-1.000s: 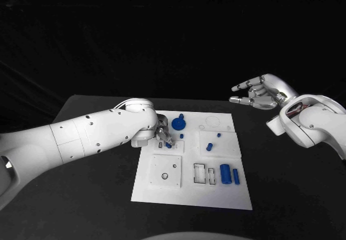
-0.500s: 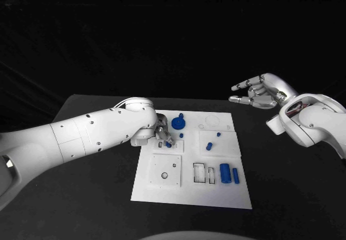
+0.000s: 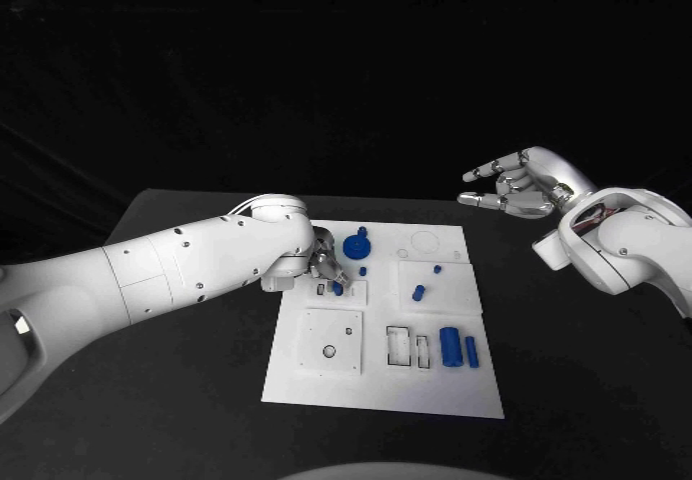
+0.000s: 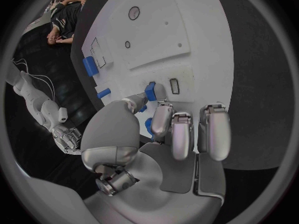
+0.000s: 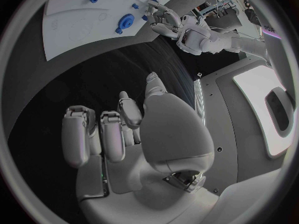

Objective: Assemble the parts on the task board

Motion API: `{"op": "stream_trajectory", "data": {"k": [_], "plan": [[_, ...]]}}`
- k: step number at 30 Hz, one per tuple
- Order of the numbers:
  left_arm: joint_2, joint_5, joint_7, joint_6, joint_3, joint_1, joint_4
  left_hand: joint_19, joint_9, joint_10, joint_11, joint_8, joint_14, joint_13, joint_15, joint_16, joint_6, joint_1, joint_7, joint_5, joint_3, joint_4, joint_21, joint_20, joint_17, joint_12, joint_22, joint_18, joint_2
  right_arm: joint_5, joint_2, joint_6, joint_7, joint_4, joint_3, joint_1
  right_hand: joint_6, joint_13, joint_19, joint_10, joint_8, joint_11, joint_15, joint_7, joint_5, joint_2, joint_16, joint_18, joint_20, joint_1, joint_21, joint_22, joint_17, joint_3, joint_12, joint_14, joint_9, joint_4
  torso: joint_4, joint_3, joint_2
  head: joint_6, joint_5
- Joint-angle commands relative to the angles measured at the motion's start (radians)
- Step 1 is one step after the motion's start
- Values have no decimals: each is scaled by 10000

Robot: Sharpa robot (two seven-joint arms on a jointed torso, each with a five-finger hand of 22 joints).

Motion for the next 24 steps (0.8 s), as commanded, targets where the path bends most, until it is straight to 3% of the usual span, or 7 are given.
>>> {"op": "stream_trajectory", "data": {"k": [1, 12, 24], "plan": [[46, 92, -85, 457, -64, -93, -29, 621, 5, 77, 22, -64, 1072, 17, -71, 31, 64, -151, 11, 4, -157, 36, 32, -77, 2632, 37, 1219, -156, 23, -87, -2, 131, -3, 24, 1, -5, 49, -8, -13, -28, 1, -44, -58, -4, 48, 69, -53, 78, -26, -10, -44, -8, 1658, -69, -14, 817, 3, -10, -6, 0, 4, 0, -11], [58, 92, -80, 485, -64, -96, -46, 633, 55, 114, 7, -63, 1072, 76, -84, 31, 156, -416, -10, -13, -818, 261, 46, -88, 2632, 69, 1258, -162, -102, -87, -11, 175, -16, 49, 1, -5, 47, -17, -18, -33, -1, -44, -58, -2, 48, 68, -62, 81, -26, -27, -51, -22, 1645, -79, -24, 813, 2, -3, 4, 0, -5, -29, -20], [5, 92, -90, 516, -63, -100, 91, 643, 79, 138, -5, -51, 1072, 113, -92, 31, 188, -411, -27, -13, -1045, 288, 63, -95, 2632, 95, 1289, -168, -148, -87, -14, 218, -22, 52, 1, -5, 47, -17, -18, -33, -1, -44, -58, -2, 48, 68, -62, 81, -26, -27, -51, -22, 1645, -79, -24, 813, 2, -3, 4, -2, -3, -41, -22]]}}
